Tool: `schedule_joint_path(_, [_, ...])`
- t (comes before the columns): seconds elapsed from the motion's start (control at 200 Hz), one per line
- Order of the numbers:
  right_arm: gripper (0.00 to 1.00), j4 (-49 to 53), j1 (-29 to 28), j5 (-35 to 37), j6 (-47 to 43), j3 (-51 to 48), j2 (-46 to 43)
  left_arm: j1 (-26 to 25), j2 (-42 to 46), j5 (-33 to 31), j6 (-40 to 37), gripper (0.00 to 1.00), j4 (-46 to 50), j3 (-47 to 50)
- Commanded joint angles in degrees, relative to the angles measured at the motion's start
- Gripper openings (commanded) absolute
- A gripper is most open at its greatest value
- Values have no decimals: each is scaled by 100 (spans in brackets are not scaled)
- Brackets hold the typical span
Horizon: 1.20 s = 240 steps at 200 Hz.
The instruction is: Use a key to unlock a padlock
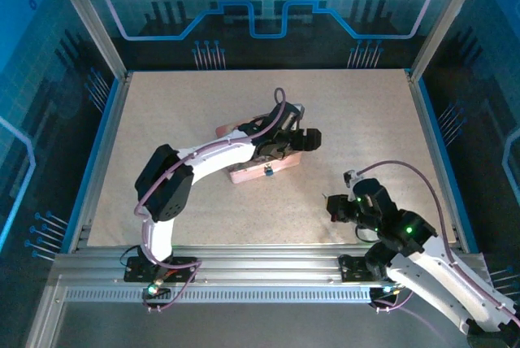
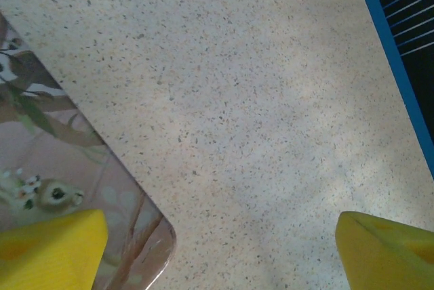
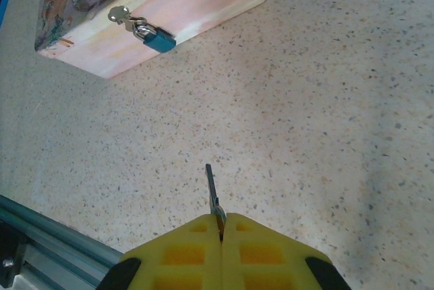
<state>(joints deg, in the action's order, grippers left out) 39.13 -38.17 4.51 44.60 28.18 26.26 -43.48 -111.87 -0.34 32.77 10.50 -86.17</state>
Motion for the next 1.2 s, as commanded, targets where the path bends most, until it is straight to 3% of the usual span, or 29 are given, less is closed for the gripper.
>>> schedule_joint_path(0.0, [2,463,38,198,153,-65,-249,50,-180,144,-175,88,262,-168])
schedule_joint_path(0.6, [3,1039,37,438,127,-5,-475,-115,-187,433,-785,86,1134,-120])
schedule_joint_path(0.885, [3,1026,38,466,75,-72,-371,-326,310,666,-1157,86,1490,273])
schedule_joint_path(1.196, [3,719,38,314,29,-172,-256,-434,1000,959,-1000,86,1252,1129])
